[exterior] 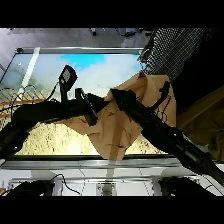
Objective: Fold the clothes and pants, and hang the long-sleeved shirts on hangers.
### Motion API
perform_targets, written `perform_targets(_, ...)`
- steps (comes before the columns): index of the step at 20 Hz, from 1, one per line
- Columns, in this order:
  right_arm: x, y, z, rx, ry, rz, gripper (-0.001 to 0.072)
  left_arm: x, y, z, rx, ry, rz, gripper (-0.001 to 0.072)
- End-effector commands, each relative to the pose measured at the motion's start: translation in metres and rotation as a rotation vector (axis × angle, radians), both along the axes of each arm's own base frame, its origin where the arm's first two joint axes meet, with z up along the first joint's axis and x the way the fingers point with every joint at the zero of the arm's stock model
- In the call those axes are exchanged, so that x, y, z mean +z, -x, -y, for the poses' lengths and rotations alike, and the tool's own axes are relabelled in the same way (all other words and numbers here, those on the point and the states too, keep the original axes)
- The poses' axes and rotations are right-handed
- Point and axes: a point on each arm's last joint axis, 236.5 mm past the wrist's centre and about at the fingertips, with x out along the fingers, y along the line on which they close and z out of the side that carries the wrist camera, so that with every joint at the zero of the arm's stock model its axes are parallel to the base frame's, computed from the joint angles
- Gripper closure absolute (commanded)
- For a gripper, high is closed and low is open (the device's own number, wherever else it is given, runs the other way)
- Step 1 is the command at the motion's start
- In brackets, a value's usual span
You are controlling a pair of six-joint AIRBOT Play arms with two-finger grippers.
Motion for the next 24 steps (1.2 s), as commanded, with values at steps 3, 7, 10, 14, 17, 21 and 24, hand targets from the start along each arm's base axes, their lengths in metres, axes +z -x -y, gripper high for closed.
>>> perform_targets(3,0.056,0.027,0.023,0.023,0.069,0.128,0.0683,0.017,0.000,-0.011,0.060,0.051,-0.054,0.0127)
perform_targets(7,0.121,0.068,0.078,-0.002,0.090,0.175,0.0683,0.067,0.004,-0.051,0.166,0.151,-0.021,0.0128)
perform_targets(10,0.186,0.127,0.104,0.007,0.147,0.332,0.0683,0.100,0.013,-0.080,0.230,0.194,0.074,0.0128)
perform_targets(14,0.263,0.192,0.143,-0.039,0.082,0.531,0.0684,0.118,0.018,-0.099,0.278,0.216,0.131,0.0129)
perform_targets(17,0.269,0.193,0.169,-0.145,0.178,0.545,0.0684,0.118,0.019,-0.099,0.275,0.216,0.129,0.0129)
perform_targets(21,0.302,0.202,0.221,-0.314,0.042,0.526,0.0683,0.117,0.020,-0.098,0.274,0.224,0.103,0.0129)
perform_targets(24,0.327,0.220,0.256,-0.432,0.033,0.583,0.0683,0.117,0.020,-0.098,0.275,0.222,0.104,0.0129)
